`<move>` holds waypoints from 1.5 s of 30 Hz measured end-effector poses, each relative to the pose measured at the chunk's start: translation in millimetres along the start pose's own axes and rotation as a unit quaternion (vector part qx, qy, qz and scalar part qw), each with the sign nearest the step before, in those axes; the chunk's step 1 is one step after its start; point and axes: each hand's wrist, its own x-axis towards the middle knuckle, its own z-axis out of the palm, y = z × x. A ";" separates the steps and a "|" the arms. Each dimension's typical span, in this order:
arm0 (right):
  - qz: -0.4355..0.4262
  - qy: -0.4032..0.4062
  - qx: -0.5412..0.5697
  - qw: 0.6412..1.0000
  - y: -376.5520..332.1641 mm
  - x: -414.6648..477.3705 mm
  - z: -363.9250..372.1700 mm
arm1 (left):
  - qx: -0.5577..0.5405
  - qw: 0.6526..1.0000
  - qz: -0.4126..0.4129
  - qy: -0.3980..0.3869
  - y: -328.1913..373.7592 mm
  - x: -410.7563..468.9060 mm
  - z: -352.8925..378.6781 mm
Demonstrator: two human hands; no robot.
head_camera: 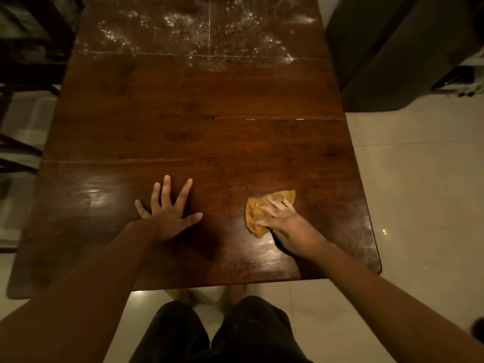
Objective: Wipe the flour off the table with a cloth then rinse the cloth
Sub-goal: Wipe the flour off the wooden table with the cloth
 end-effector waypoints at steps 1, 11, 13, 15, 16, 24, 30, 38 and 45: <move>-0.036 -0.034 0.005 0.999 11.4 1.4 -10.1 | -0.003 1.000 0.003 -0.010 -0.1 -0.2 -1.9; 0.239 0.179 0.037 0.953 -22.5 152.6 -19.6 | -0.124 0.991 0.047 0.014 -23.5 -10.6 -5.6; 0.171 0.150 0.014 0.974 -52.1 188.3 -6.7 | -0.122 0.990 0.041 0.061 -41.2 -20.8 3.0; 0.122 0.126 -0.011 0.985 -89.4 215.2 7.5 | -0.127 0.987 -0.002 0.104 -69.0 -35.5 14.2; 0.089 0.105 -0.019 0.990 -111.4 223.8 15.7 | -0.131 0.983 -0.033 0.123 -86.8 -44.2 19.5; -0.313 -0.132 -0.027 0.940 -156.7 132.0 83.4 | -0.146 0.968 -0.132 0.154 -218.9 -91.4 16.8; -0.030 0.047 0.007 0.998 -95.5 142.0 22.2 | -0.234 0.949 -0.063 0.203 -233.9 -98.8 19.0; 0.070 0.136 -0.048 0.987 -257.1 317.4 86.0 | -0.460 0.850 -0.002 0.258 -276.8 -122.5 15.7; -0.231 -0.035 -0.065 0.970 -352.9 240.9 175.3 | -0.468 0.822 -0.020 0.324 -316.7 -122.7 -3.8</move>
